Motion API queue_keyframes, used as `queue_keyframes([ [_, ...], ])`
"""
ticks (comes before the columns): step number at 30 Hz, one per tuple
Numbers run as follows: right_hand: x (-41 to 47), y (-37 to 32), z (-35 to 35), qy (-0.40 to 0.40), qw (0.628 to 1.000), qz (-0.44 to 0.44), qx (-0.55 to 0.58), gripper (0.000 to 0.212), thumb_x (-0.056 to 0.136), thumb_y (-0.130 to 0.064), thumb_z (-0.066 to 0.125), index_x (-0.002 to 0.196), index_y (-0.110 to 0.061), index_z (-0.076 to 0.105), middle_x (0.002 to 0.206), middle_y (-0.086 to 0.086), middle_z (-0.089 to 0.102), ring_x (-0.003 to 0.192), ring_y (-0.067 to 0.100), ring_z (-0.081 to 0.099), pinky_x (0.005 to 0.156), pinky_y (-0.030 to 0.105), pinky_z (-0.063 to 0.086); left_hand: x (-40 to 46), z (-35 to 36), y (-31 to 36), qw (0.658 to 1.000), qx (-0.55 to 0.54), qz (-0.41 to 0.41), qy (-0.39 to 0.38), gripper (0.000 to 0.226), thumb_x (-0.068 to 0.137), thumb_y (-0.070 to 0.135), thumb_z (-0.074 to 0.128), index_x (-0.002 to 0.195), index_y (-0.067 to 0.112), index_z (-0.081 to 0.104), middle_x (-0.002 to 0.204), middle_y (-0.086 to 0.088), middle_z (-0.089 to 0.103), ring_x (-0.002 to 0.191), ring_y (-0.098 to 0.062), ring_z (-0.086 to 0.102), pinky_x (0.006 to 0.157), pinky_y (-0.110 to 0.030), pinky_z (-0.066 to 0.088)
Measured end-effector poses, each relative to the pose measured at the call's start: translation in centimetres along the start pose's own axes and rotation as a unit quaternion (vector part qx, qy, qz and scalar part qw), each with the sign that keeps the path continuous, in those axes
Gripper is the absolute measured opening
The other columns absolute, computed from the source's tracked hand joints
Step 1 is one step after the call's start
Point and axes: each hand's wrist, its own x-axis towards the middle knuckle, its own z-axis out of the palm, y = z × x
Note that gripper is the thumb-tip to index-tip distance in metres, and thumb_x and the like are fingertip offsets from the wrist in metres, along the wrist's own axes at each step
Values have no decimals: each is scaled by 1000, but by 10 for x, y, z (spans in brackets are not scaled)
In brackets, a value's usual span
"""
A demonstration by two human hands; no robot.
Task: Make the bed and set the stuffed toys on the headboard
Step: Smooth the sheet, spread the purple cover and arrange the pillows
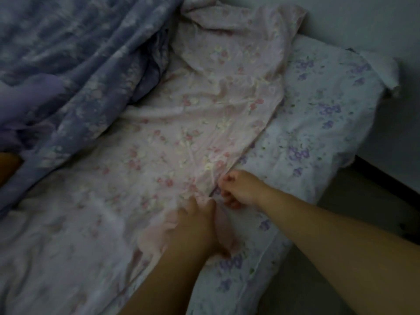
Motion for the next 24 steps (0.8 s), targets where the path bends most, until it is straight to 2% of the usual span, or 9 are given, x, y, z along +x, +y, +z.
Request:
queue_keyframes([
  [3, -24, 7, 17, -53, 997, 49, -28, 23, 97, -25, 48, 76, -19, 55, 73, 4, 56, 60, 16, 53, 55, 25, 44, -6, 17, -18, 999, -27, -2, 24, 104, 69, 40, 75, 145, 42, 4, 142, -10, 11, 129, -35, 29, 95, -51, 43],
  [7, -48, 1, 26, -65, 996, 55, -5, 26, 94, -46, 49, 103, -25, 61, 94, 2, 67, 80, 20, 62, 69, 32, 49, -13, 6, -24, 992, -65, -7, 108, 84, 71, 51, 65, 140, 42, 18, 132, -8, 31, 123, -32, 39, 99, -47, 33],
  [9, -56, -10, 29, -53, 993, 57, 86, 33, 90, -50, 52, 108, -24, 62, 98, 3, 70, 85, 21, 64, 72, 33, 51, -15, -9, -31, 977, -181, -22, 111, 87, 67, 55, 66, 141, 41, 21, 131, -9, 34, 123, -32, 42, 103, -45, 35],
  [10, -61, -16, 29, -62, 985, 62, 148, 37, 87, -51, 55, 108, -22, 63, 97, 5, 70, 86, 22, 64, 76, 35, 52, -17, -17, -37, 952, -282, -28, 116, 90, 62, 56, 68, 140, 39, 25, 131, -10, 36, 121, -31, 45, 101, -44, 40],
  [12, -70, -29, 31, -113, 969, 32, 218, 50, 80, -53, 62, 113, -15, 64, 100, 9, 68, 90, 25, 63, 81, 37, 52, -20, -33, -50, 854, -499, -41, 144, 89, 56, 55, 68, 135, 33, 34, 128, -10, 46, 110, -30, 53, 86, -38, 51],
  [14, -77, -41, 41, -171, 959, -29, 225, 59, 77, -46, 67, 124, -11, 59, 115, 12, 67, 105, 27, 64, 87, 36, 53, -22, -47, -64, 731, -662, -80, 142, 79, 64, 51, 71, 131, 24, 38, 123, -9, 53, 100, -27, 57, 72, -34, 52],
  [16, -82, -56, 60, -186, 965, -59, 178, 56, 75, -35, 69, 125, -12, 58, 119, 11, 66, 112, 23, 62, 93, 36, 53, -26, -58, -80, 644, -745, -123, 124, 77, 68, 54, 69, 130, 19, 37, 120, -7, 54, 97, -27, 58, 77, -37, 53],
  [20, -81, -89, 96, -99, 988, -41, 109, 30, 83, -9, 70, 112, -10, 64, 103, 12, 71, 96, 22, 68, 87, 40, 56, -33, -63, -110, 618, -764, -154, 105, 104, 55, 86, 54, 128, 12, 44, 121, -13, 58, 100, -33, 61, 89, -46, 52],
  [24, -72, -140, 119, -6, 997, 45, 62, 20, 85, -17, 68, 101, -7, 62, 85, 13, 66, 74, 25, 64, 70, 40, 57, -28, -62, -159, 555, -787, -208, 173, 67, 89, 63, 36, 126, 9, 50, 123, -16, 57, 111, -33, 56, 101, -42, 42],
])
